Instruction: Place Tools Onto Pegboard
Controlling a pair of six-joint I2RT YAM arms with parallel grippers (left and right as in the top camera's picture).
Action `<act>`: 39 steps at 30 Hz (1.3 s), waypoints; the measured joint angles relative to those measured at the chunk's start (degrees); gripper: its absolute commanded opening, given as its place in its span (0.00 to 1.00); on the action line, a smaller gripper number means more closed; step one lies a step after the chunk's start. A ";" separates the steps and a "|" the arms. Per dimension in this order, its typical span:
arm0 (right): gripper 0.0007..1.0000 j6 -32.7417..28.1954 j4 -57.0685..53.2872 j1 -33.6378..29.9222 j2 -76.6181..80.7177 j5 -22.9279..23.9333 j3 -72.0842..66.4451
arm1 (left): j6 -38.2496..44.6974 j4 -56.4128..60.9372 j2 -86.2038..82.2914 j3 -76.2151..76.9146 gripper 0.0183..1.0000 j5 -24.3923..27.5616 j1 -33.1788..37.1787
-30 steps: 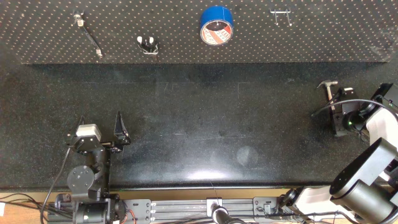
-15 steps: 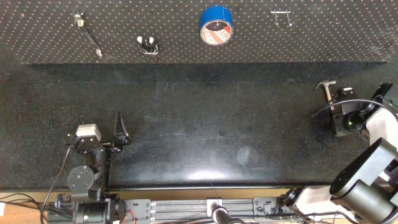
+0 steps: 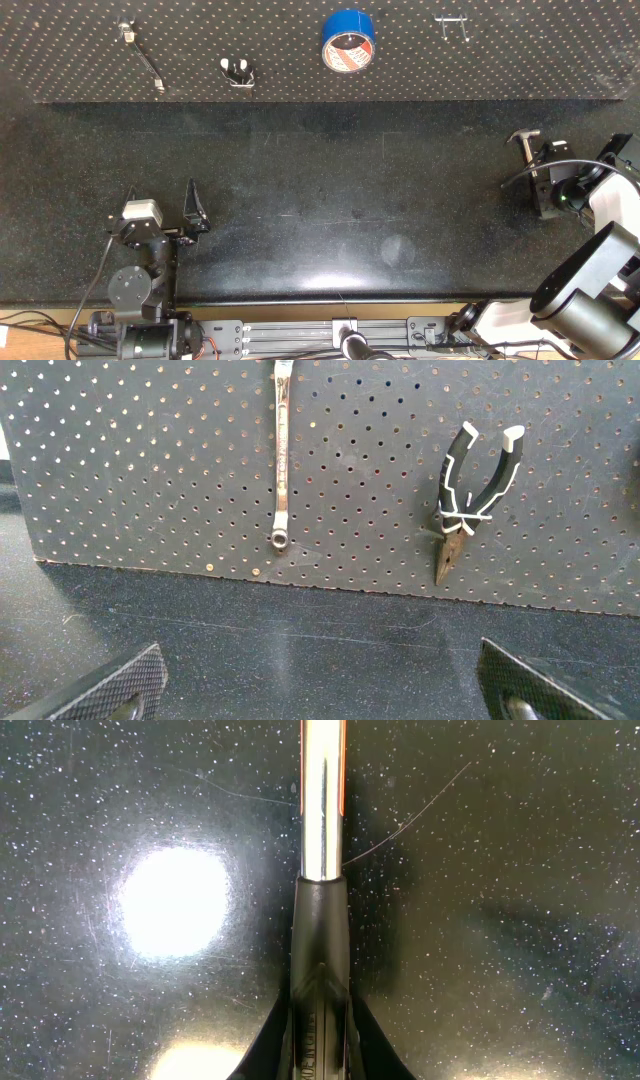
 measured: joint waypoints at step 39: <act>0.07 26.32 -12.28 27.41 -47.54 -7.65 0.00 | 0.02 0.00 0.00 0.00 1.00 -0.02 0.00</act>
